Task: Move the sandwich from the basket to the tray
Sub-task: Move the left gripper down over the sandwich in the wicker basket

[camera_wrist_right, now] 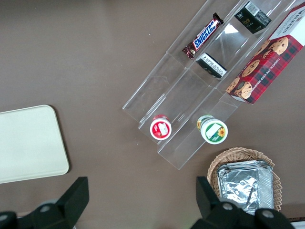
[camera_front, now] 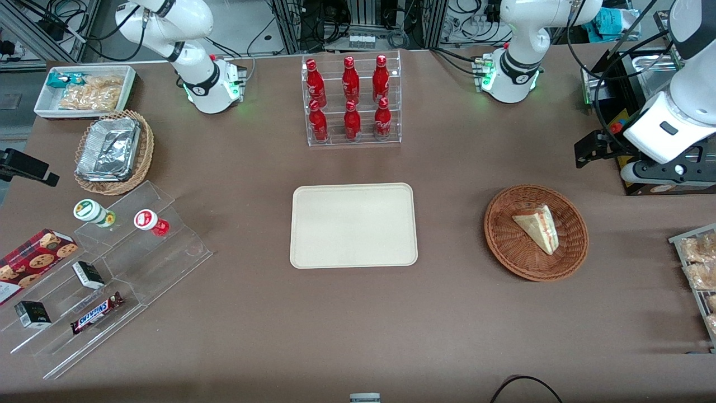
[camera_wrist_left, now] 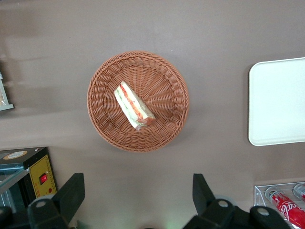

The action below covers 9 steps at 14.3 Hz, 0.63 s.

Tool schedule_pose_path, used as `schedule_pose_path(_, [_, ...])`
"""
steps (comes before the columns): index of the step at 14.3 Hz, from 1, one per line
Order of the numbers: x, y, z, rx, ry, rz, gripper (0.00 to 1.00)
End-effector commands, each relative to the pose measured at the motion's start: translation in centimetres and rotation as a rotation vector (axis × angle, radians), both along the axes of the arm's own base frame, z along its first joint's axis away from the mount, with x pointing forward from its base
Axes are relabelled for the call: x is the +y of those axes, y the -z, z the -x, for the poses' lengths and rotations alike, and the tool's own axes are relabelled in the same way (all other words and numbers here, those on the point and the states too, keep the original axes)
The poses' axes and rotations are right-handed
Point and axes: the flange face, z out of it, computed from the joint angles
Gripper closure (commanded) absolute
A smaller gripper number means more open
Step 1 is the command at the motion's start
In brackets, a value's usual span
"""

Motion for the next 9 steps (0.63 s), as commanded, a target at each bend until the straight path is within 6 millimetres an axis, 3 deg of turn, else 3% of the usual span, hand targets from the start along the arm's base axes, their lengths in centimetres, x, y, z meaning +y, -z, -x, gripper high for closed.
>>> schedule_pose_path(1, [0.0,0.5,-0.4,0.002,0.017,0.002,0.0])
schedule_pose_path(3, [0.1,2.2,-0.3,0.034,0.012,0.003,0.0])
schedule_pose_path(5, [1.3,5.8,-1.0,0.104,-0.006,-0.008,0.0])
schedule_pose_path(9, [2.2,13.5,-0.9,0.079,-0.014,-0.017,0.0])
